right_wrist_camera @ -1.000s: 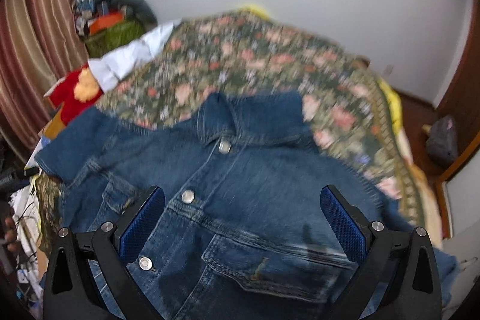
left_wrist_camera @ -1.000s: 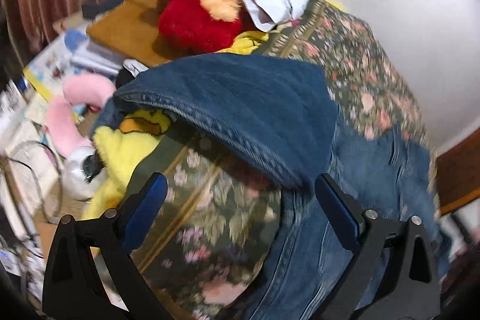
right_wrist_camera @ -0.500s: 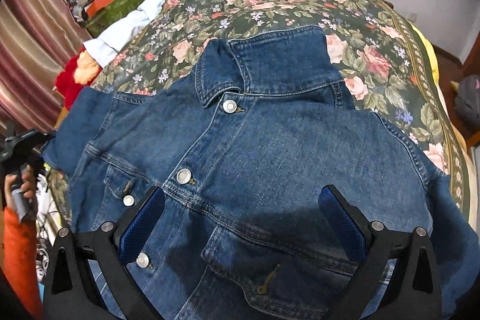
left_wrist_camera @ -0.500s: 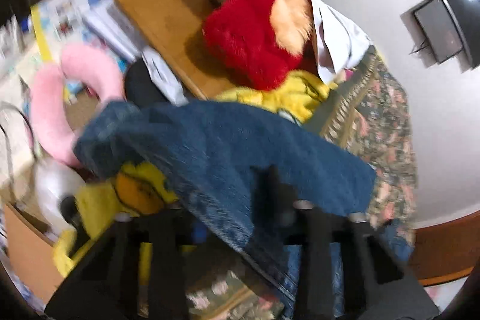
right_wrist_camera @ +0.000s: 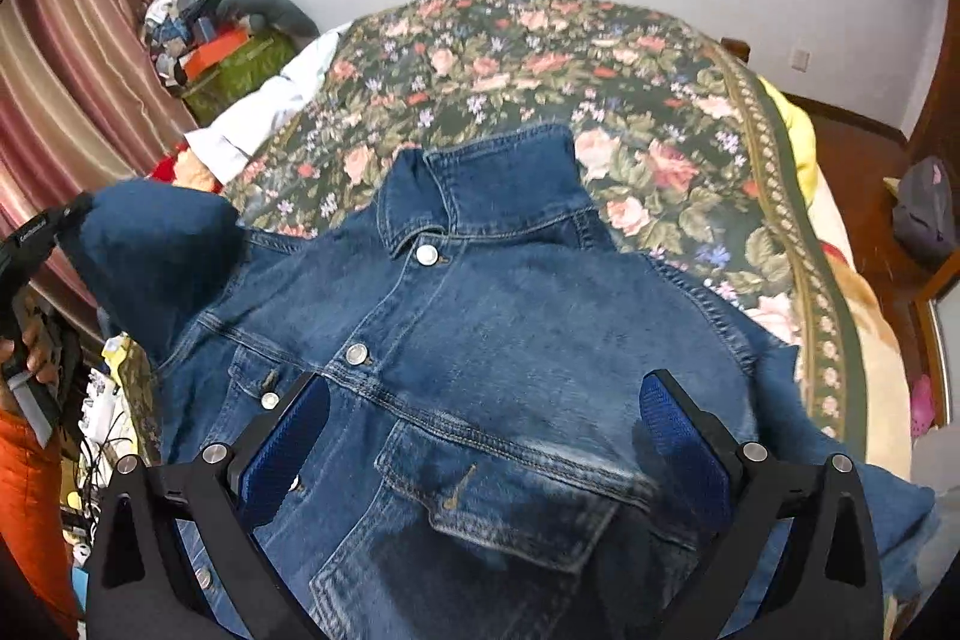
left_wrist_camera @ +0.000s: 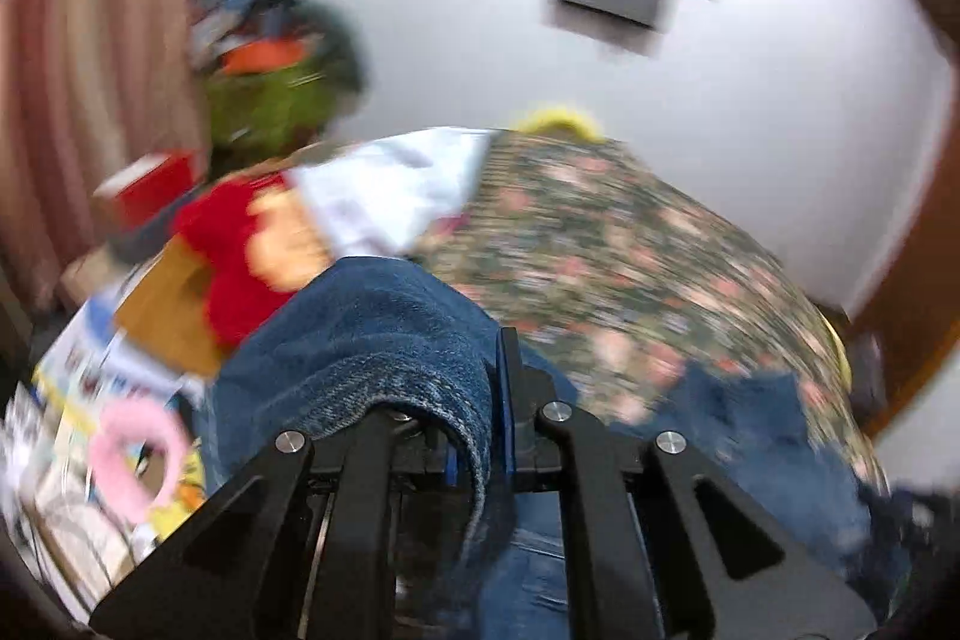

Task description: Fold large clothes

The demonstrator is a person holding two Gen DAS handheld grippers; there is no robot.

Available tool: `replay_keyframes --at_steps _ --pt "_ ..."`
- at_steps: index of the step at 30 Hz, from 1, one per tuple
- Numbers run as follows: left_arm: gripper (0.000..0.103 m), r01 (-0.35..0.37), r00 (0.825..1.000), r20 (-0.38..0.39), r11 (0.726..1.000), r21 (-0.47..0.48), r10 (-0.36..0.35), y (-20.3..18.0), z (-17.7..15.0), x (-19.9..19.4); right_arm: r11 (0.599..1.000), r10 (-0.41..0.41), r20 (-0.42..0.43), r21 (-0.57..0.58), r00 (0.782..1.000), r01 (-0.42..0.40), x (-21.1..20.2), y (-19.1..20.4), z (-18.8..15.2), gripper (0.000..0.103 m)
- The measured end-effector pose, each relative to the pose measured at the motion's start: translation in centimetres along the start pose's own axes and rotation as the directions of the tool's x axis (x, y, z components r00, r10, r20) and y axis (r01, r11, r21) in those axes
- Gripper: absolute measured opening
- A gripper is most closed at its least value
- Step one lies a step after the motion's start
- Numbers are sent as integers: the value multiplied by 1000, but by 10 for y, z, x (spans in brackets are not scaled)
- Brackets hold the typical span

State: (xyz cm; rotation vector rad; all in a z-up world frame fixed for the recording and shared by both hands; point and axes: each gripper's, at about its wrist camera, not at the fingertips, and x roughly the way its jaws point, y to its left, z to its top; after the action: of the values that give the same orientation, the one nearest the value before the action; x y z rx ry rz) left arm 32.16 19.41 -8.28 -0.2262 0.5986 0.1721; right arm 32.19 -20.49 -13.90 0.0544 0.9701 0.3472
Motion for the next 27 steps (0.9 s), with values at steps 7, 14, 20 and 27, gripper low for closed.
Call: replay_keyframes --at_steps 7,14,20,27 --pt "10 177 954 -259 980 85 -150 -90 -57 52 1000 21 20 0 1000 -21 -28 -8 -16 103" --pt "37 213 837 -530 974 82 -138 -98 -136 80 1000 -12 10 -19 1000 12 -38 -21 -39 103" --pt "64 206 858 -484 978 17 -172 -57 -132 41 999 -23 -2 26 1000 23 -36 -39 -46 103" --pt "76 136 880 -412 957 -255 -234 24 -106 47 994 -40 18 104 999 38 -41 -62 -43 103"
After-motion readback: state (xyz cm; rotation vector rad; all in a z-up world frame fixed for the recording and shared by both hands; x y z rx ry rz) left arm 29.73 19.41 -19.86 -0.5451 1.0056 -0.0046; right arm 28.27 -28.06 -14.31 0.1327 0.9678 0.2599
